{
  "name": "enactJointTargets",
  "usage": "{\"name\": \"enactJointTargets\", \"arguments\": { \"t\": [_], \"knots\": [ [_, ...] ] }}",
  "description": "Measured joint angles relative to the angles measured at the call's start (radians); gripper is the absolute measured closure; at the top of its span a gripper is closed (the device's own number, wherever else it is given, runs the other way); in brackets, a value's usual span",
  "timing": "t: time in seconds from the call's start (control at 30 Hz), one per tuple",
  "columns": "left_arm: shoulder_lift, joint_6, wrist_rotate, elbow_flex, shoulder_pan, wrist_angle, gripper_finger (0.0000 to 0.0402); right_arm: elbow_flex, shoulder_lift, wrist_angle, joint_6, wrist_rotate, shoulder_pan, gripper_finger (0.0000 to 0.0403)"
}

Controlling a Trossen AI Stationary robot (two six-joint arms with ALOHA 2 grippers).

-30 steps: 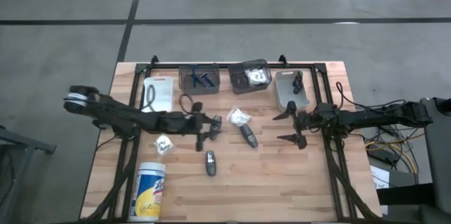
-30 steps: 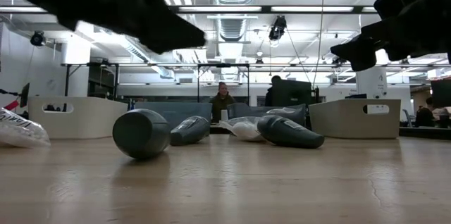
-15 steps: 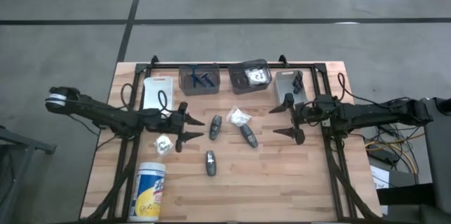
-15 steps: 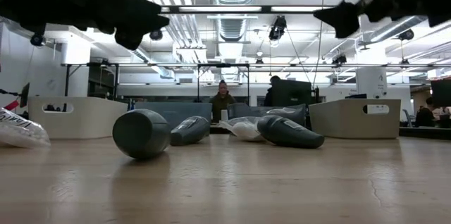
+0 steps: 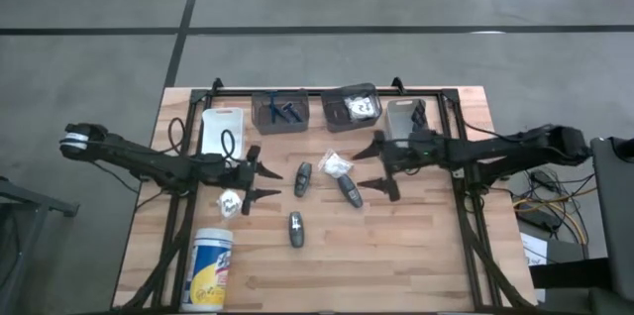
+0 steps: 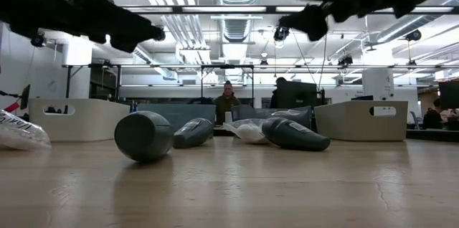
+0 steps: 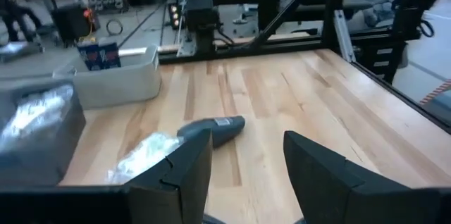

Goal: Pick & Place Travel size toiletries
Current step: Put the white cotton pack into the right black bin

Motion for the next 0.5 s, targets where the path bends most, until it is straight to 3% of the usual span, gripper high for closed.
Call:
{"name": "enactJointTargets", "arguments": {
  "t": [0.33, 0.5],
  "knots": [
    [0.0, -0.043, 0.018, 0.0, -0.001, -0.003, 0.022, 0.203, 0.342, -0.02, -0.063, 0.006, -0.002, 0.0039],
    [0.0, -0.054, 0.018, 0.0, -0.001, -0.01, 0.022, 0.302, 0.474, -0.12, -0.065, 0.106, -0.002, 0.0039]
  ]
}}
